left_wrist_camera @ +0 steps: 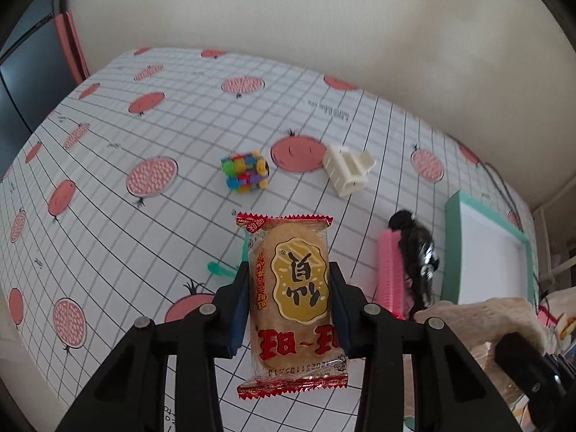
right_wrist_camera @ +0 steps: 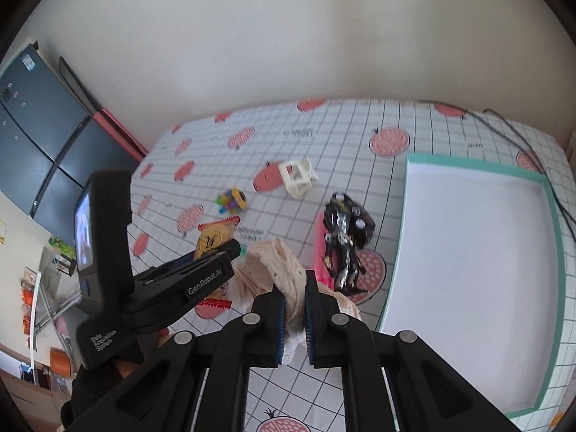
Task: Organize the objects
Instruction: 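Carry both items over the tray and open both tools to release them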
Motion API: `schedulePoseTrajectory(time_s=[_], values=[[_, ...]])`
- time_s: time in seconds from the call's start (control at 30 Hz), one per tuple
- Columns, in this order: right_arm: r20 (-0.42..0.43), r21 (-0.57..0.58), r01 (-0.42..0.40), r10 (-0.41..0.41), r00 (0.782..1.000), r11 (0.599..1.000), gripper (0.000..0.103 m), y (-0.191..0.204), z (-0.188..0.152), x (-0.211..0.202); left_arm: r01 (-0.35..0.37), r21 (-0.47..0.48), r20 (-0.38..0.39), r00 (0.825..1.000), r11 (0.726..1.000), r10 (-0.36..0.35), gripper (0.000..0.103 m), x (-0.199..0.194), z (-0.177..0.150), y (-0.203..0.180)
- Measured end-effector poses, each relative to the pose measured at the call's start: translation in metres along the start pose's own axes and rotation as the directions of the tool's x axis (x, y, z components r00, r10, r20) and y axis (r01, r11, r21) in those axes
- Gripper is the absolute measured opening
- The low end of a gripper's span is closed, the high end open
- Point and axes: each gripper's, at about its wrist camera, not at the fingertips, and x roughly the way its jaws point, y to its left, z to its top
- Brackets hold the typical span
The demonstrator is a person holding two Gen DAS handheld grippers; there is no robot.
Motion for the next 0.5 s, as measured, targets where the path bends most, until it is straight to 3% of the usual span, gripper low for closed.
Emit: schedulePoseTrajectory(time_s=[0.23,0.5], values=[[0.072,0.027,0.026,-0.028,0.997,0.999,0.009,-0.014,0.009,-0.026,0.042,-0.009,0.067,0.997,0.999,-0.042,0.041,-0.028,0.01,-0.006],[0.138,0.14,0.082,-0.102,0.985,0.987,0.009,-0.067,0.012,-0.058,0.136,0.143,0.137,0.978,0.98,-0.156,0.041,-0.064,0.011,-0.068]])
